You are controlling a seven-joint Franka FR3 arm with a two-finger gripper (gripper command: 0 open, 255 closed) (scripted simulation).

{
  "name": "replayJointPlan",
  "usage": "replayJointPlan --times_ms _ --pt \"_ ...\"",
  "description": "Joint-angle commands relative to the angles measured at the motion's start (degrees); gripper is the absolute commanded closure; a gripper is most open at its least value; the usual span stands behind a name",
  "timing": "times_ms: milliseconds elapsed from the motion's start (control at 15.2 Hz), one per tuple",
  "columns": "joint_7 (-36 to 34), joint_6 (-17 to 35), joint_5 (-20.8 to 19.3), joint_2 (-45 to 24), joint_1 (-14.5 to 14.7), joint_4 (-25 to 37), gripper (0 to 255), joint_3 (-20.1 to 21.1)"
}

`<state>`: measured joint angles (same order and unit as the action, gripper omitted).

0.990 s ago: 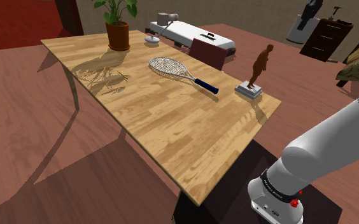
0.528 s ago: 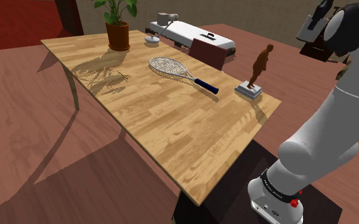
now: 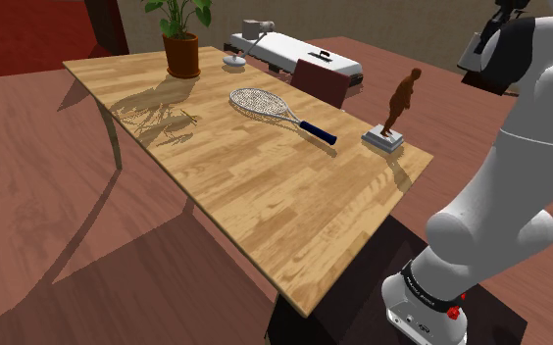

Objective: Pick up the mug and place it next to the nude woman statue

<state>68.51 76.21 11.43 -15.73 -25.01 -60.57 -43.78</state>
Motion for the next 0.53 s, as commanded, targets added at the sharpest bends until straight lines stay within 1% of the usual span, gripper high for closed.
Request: replayJointPlan --times_ms 0,462 --pt "-0.40 2.66 -1.58 1.96 1.68 -4.20 255 -0.05" --pt "-1.95 10.16 -5.11 6.48 5.05 -15.14 255 0.34"
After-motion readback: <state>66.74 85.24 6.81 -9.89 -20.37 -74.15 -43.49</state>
